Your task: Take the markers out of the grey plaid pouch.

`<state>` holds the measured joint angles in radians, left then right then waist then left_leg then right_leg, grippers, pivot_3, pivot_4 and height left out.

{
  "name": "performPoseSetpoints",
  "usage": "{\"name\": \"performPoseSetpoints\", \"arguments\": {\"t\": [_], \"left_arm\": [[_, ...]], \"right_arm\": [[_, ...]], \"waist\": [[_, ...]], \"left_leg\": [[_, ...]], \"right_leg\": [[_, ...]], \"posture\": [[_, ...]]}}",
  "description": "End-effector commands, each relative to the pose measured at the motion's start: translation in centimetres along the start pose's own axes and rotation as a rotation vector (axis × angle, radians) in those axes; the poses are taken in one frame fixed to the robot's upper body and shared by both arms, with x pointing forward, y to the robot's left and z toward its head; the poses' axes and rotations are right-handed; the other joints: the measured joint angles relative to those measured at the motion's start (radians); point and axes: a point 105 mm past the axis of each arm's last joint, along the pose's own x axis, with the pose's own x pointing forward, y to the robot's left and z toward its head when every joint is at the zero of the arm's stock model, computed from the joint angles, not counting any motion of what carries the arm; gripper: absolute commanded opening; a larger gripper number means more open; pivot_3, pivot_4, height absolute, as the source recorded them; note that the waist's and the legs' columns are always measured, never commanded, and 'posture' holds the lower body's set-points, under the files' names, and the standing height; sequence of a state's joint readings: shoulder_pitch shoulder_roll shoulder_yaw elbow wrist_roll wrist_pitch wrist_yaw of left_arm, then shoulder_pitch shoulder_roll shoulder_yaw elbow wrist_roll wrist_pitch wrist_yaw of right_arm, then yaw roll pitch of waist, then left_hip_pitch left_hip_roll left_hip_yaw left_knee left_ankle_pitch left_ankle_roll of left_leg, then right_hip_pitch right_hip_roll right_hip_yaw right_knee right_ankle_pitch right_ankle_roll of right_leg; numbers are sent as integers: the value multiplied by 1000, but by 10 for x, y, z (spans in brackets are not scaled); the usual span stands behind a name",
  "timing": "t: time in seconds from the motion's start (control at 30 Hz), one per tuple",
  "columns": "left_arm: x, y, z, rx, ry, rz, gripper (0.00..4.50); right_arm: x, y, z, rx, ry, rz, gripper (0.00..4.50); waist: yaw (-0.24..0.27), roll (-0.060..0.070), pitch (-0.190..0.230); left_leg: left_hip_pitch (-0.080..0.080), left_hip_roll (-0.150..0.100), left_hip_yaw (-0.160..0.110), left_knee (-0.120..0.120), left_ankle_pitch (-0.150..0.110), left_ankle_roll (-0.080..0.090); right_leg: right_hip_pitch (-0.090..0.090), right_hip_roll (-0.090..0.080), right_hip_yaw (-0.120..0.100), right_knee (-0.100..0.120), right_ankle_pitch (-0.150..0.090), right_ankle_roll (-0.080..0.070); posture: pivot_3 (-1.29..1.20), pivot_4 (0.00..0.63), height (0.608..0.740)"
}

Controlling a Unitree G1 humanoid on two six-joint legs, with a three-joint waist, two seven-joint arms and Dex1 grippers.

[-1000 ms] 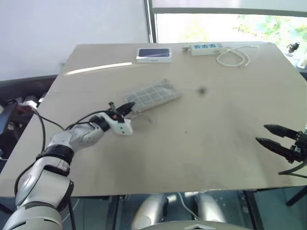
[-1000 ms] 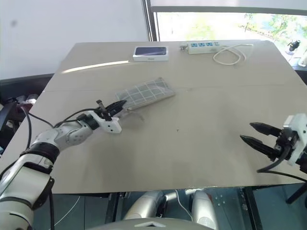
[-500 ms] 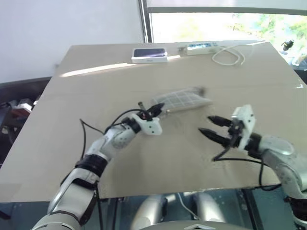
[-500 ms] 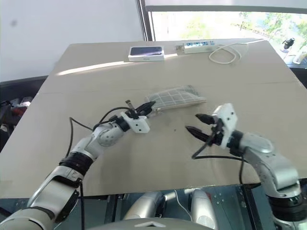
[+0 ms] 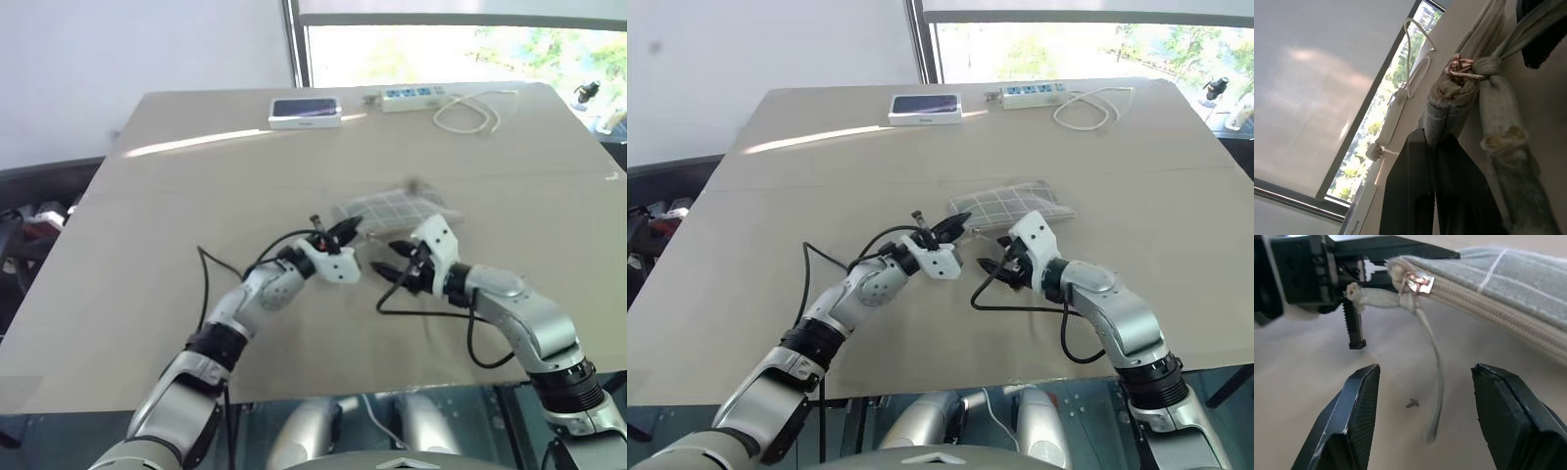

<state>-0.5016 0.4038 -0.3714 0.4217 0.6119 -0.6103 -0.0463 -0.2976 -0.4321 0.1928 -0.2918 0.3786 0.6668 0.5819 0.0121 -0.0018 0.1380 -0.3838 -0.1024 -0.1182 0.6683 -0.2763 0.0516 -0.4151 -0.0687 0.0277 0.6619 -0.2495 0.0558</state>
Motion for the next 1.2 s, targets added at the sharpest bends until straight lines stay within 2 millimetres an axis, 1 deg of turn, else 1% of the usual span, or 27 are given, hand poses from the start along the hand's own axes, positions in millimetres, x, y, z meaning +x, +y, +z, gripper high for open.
{"name": "performPoseSetpoints", "arguments": {"t": [0.03,0.07,0.13,0.33,0.4,0.5,0.6,0.73,0.87,0.93,0.97,1.0,1.03,1.1,1.13,1.2], "left_arm": [[3,11,8,23,-27,38,0],[2,11,7,25,-24,38,0],[2,12,6,28,-21,38,0],[0,18,0,28,-16,46,0],[-2,23,-1,6,-18,62,0],[-5,29,-3,-16,-22,81,0],[-9,33,-5,-34,-20,96,0],[-14,40,-6,-61,-15,115,0],[-17,41,-5,-93,-14,119,0],[-16,41,-3,-142,-13,127,0],[-15,42,-1,-199,-10,139,0],[-14,43,1,-240,-8,145,0],[-12,43,4,-315,-5,146,0],[-8,44,12,-508,-10,144,0],[-7,43,17,-595,-13,118,0],[-6,40,25,-678,-12,64,0]], "right_arm": [[-1,1,20,-26,-64,13,1318],[-1,1,21,-25,-65,12,827],[-4,0,22,-32,-64,7,33],[-17,-10,26,-46,-65,-27,33],[-26,-24,21,-47,-40,-81,33],[-44,-50,12,-41,-6,-198,33],[-71,-79,0,-26,40,-329,33],[-119,-116,-16,-5,115,-530,33],[-156,-138,-23,-1,158,-671,33],[-166,-143,-19,-11,152,-705,33],[-167,-142,-14,-14,141,-696,33],[-168,-141,-11,-16,133,-686,613],[-165,-136,-7,-30,130,-651,870],[-159,-128,3,-53,130,-604,1885],[-155,-122,12,-68,116,-569,2361],[-152,-116,26,-87,90,-539,3377]], "waist": [[0,0,0],[0,0,0],[0,0,0],[0,0,0],[0,0,0],[1,0,0],[2,0,0],[2,0,0],[-3,0,0],[-3,0,0],[-3,1,0],[0,0,0],[1,0,0],[1,1,0],[0,1,0],[-1,1,0]], "left_leg": [[0,0,0,0,0,0],[0,0,0,0,0,0],[0,0,0,0,0,0],[0,0,0,0,0,0],[0,0,0,0,0,0],[0,0,0,0,0,0],[0,0,0,0,0,0],[0,0,0,0,0,0],[0,0,1,-1,0,0],[0,0,2,-1,0,0],[0,0,2,-1,0,0],[0,0,2,-1,0,0],[0,0,2,0,0,0],[0,0,2,0,0,0],[0,1,1,0,0,0],[0,1,1,0,0,0]], "right_leg": [[0,0,0,0,0,0],[0,0,0,0,0,0],[0,0,0,0,0,0],[0,0,0,0,0,0],[0,0,0,0,0,0],[0,0,0,0,0,0],[0,0,0,0,0,0],[0,-1,0,-1,0,0],[0,0,1,0,0,0],[0,0,3,0,0,0],[0,0,4,0,0,0],[0,0,5,0,0,0],[0,0,5,0,0,0],[0,0,5,0,0,0],[0,0,5,0,0,0],[1,0,5,0,0,0]], "posture": [[0,150,740],[0,150,740],[0,150,740],[0,150,740],[0,150,740],[0,150,740],[0,150,740],[0,150,740],[0,150,740],[0,150,740],[0,150,740],[0,150,740],[0,150,740],[0,150,740],[0,150,740],[0,150,740]]}}
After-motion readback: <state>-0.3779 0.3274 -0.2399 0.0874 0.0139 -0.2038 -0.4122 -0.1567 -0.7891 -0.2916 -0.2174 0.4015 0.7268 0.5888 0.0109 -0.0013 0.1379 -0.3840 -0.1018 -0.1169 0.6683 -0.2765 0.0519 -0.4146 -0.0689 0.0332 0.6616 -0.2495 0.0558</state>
